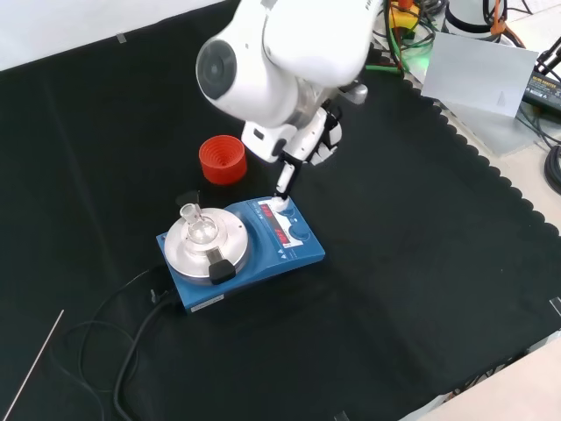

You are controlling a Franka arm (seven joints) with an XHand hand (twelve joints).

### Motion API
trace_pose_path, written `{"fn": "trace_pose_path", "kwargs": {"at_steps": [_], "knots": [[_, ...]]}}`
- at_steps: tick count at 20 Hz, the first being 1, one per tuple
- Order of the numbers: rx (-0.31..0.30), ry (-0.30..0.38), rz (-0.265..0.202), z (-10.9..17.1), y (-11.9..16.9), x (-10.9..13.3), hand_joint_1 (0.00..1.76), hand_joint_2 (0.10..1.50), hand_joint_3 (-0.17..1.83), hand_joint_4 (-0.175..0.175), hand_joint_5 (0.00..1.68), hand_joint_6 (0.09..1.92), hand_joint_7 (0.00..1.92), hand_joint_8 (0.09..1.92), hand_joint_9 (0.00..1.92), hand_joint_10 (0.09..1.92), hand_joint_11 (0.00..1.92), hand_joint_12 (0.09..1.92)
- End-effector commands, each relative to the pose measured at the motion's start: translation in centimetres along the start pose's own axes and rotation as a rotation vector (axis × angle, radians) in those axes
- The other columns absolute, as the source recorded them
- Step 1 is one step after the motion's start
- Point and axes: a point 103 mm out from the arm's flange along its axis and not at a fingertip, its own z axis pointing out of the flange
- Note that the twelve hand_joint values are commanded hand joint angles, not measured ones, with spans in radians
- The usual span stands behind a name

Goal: Turn on the heater.

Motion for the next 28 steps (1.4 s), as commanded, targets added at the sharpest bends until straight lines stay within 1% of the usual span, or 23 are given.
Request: {"fn": "trace_pose_path", "kwargs": {"at_steps": [1,4,7,11,23,24,25,28], "knots": [[0.049,-0.05,0.002,1.0,0.1,1.4,1.58,0.54,1.25,-0.008,0.26,0.13,1.78,1.92,1.92,1.8,1.84,1.62],[0.064,-0.072,0.006,1.3,0.1,1.6,1.58,0.53,1.26,-0.007,0.27,0.13,1.78,1.92,1.92,1.8,1.84,1.62],[0.075,-0.102,0.023,1.5,0.2,1.7,1.57,0.53,1.26,-0.007,0.28,0.13,1.78,1.92,1.92,1.8,1.84,1.62],[0.092,-0.117,0.037,1.8,0.4,1.4,1.57,0.53,1.26,-0.007,0.29,0.13,1.78,1.92,1.92,1.8,1.84,1.62],[0.119,-0.113,0.049,2.1,0.9,0.5,1.57,0.53,1.27,-0.007,0.31,0.12,1.78,1.92,1.92,1.79,1.83,1.62],[0.122,-0.128,0.051,2.1,1.0,0.7,1.57,0.53,1.27,-0.007,0.31,0.12,1.78,1.92,1.92,1.79,1.83,1.62],[0.122,-0.129,0.052,2.1,1.0,0.6,1.57,0.53,1.27,-0.007,0.31,0.12,1.78,1.92,1.92,1.79,1.83,1.62],[0.126,-0.117,0.047,2.4,1.3,0.4,1.57,0.53,1.27,-0.007,0.32,0.12,1.78,1.92,1.92,1.79,1.83,1.62]]}}
